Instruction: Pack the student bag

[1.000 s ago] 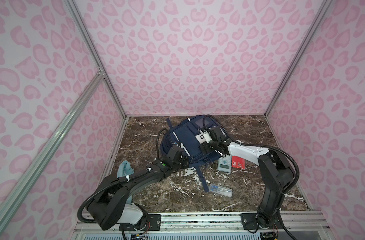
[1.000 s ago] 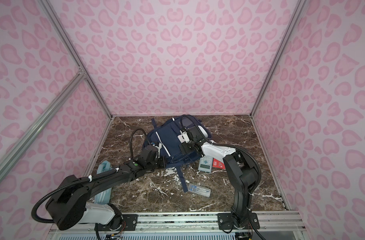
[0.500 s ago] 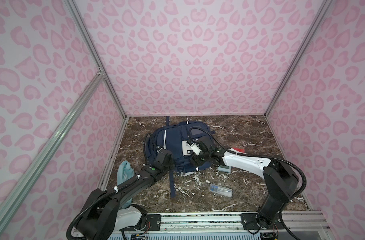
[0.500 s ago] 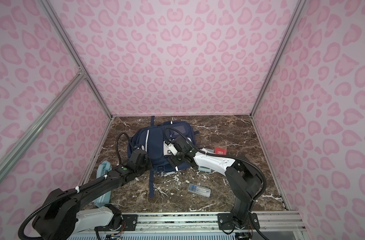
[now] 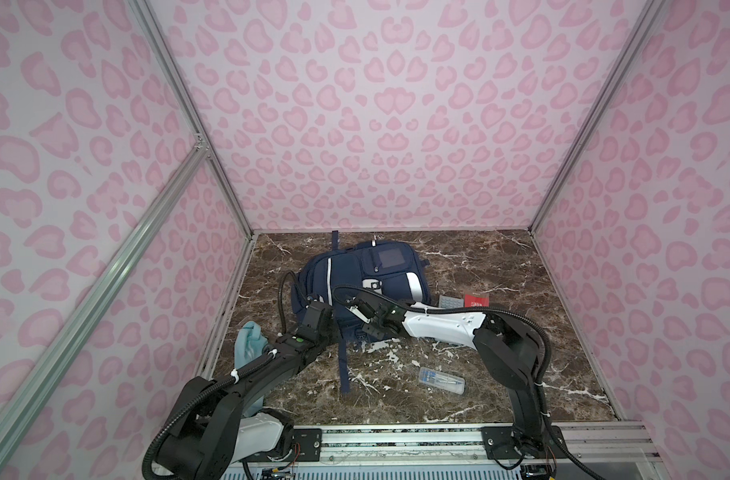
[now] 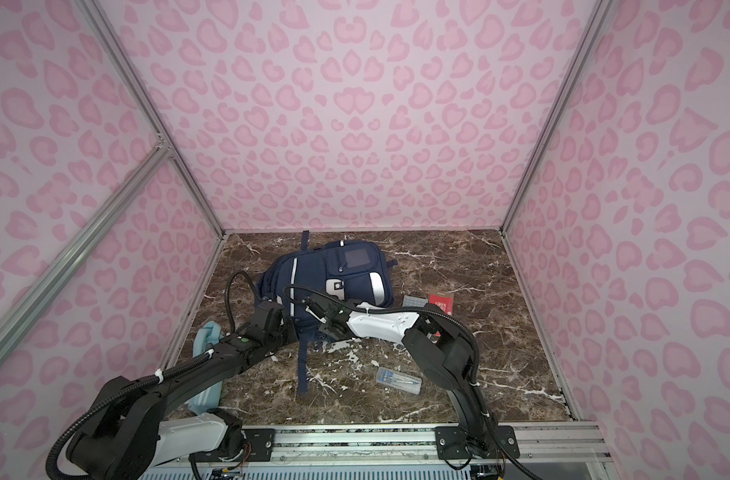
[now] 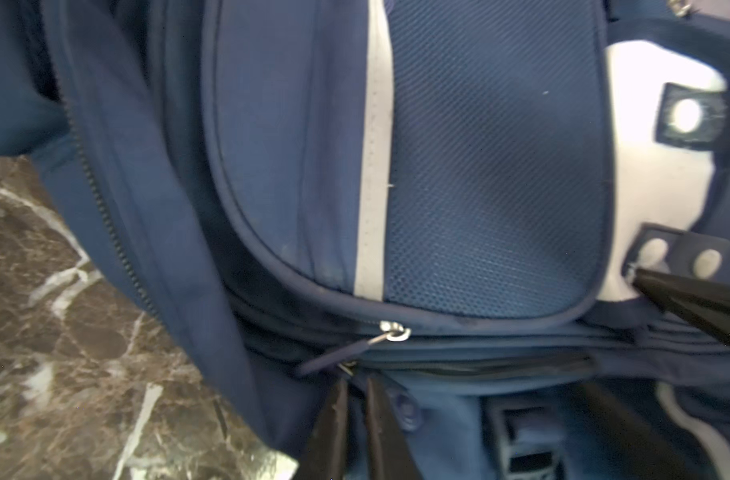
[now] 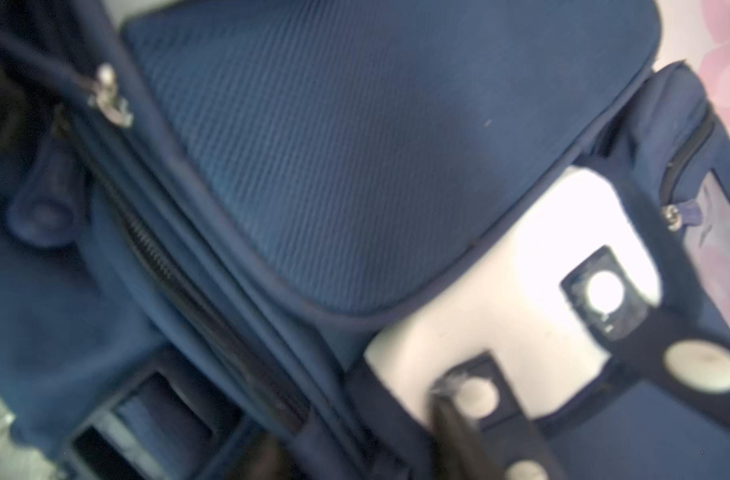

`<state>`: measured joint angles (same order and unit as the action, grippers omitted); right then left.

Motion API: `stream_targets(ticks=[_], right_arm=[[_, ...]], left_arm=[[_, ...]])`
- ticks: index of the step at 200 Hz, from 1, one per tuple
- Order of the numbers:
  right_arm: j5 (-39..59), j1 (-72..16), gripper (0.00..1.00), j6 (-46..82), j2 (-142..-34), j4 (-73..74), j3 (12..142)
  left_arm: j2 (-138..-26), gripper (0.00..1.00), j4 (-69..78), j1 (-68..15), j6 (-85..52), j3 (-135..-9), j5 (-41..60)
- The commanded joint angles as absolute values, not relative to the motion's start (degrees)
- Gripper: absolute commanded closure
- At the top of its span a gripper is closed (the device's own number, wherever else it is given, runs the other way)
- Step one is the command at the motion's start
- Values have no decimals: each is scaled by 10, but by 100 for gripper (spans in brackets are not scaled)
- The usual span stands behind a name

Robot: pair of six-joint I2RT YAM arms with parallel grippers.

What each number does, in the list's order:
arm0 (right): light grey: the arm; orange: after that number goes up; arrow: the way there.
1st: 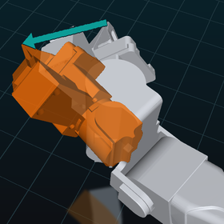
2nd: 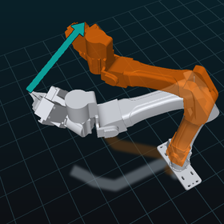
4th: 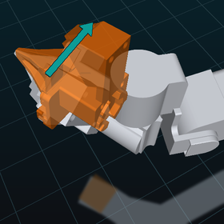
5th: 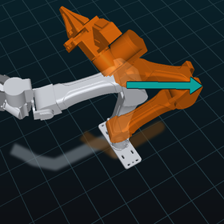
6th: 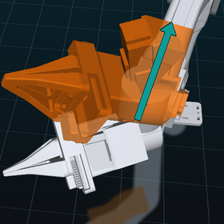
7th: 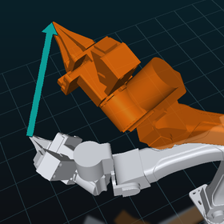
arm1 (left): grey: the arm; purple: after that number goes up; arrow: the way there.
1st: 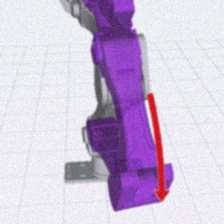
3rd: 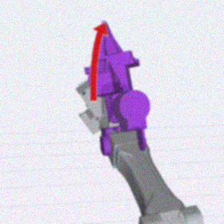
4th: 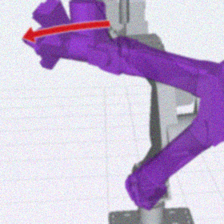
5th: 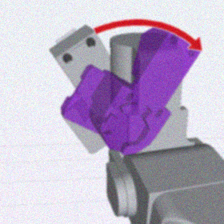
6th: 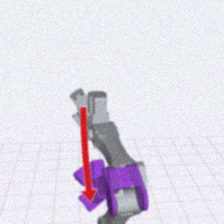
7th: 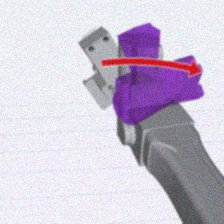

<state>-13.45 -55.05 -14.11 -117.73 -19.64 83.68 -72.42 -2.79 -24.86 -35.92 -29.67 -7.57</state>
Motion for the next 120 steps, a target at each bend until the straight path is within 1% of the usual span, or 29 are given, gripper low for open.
stream_targets(ticks=[1, 9, 29, 52, 79, 93, 99, 102, 120], right_arm=[[-141, -557, 94, -142, -1173, -222, 827], [-142, -556, 100, -142, -1158, -215, 818], [-129, -546, 100, -135, -1119, -205, 808], [-122, -541, 100, -128, -1078, -184, 795], [-111, -540, 100, -130, -1050, -160, 776], [-107, -540, 100, -127, -1052, -167, 779], [-106, -540, 100, -126, -1054, -167, 778], [-105, -541, 100, -125, -1054, -167, 777], [-104, -543, 100, -122, -1058, -165, 772]], left_arm=[[-734, 90, -18, -246, -358, -292, -96], [-729, 90, -11, -247, -361, -288, -84], [-706, 82, -12, -247, -361, -294, -47], [-668, 81, -47, -246, -364, -318, -11], [-627, 73, -25, -247, -392, -313, 24], [-615, 65, -3, -247, -404, -305, 43], [-613, 55, 1, -247, -407, -304, 47], [-612, 52, 2, -247, -409, -304, 48], [-623, 51, 3, -247, -419, -310, 54]])
